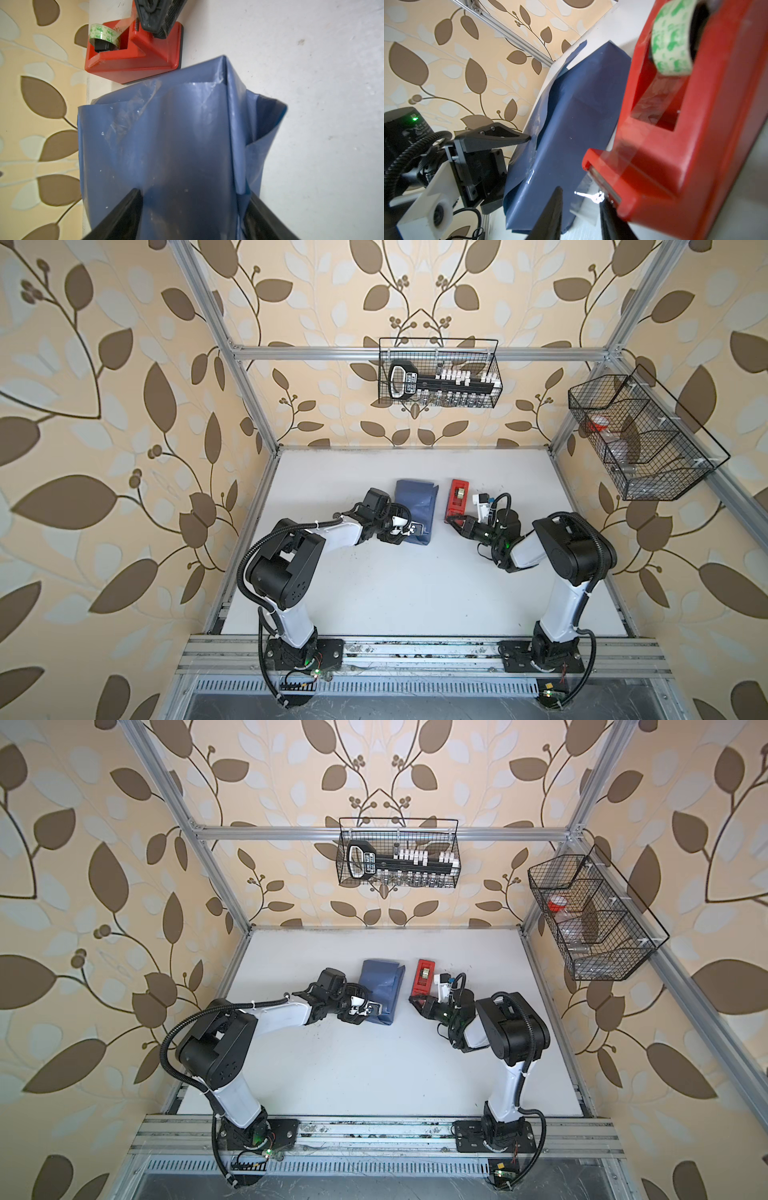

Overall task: Wrap a gift box in wrapping paper
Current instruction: Tear off the tape with the cutter.

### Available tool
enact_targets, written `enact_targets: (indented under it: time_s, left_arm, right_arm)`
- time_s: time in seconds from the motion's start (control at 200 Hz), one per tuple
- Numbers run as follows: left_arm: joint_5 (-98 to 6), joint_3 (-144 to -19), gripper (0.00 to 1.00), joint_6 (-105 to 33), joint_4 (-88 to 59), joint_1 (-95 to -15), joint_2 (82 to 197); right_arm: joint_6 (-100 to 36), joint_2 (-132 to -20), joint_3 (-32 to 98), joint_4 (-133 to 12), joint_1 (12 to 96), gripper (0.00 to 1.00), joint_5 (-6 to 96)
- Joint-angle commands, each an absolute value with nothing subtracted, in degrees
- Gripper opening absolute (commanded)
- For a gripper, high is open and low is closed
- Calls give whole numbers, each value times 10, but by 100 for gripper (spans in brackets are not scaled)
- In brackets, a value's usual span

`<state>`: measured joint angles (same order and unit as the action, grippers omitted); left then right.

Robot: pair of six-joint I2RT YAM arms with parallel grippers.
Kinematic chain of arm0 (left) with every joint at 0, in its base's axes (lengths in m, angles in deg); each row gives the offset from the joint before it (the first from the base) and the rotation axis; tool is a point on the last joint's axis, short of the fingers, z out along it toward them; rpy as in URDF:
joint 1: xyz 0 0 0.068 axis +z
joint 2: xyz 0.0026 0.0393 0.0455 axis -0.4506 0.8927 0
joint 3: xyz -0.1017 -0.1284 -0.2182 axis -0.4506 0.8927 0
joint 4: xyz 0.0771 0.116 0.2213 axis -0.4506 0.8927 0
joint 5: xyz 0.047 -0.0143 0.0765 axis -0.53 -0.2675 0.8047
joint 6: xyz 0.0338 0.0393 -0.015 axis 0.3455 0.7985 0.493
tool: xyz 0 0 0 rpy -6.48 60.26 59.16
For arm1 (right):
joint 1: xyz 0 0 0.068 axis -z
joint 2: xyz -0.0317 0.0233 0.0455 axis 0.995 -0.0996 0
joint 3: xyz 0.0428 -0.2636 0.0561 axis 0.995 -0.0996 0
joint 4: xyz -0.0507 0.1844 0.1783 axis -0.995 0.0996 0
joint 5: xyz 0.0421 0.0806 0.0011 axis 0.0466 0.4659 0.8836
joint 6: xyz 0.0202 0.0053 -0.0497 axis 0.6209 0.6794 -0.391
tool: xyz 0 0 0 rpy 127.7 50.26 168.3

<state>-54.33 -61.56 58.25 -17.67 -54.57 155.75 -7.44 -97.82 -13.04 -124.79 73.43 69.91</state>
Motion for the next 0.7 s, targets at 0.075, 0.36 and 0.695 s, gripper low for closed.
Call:
enact_targets:
  time_s: [0.075, 0.36, 0.695]
  left_arm:
    - [-511, -604, 76, 584, -90, -549, 1597]
    - [-513, -604, 76, 586, -91, -549, 1599]
    - [-514, -606, 76, 580, -87, -549, 1597]
  right_arm:
    - [-60, -992, -117, -1280, 734, 19, 704]
    - [-66, -968, -136, -1248, 731, 3, 712]
    - [-77, -943, -164, -1209, 728, 3, 714]
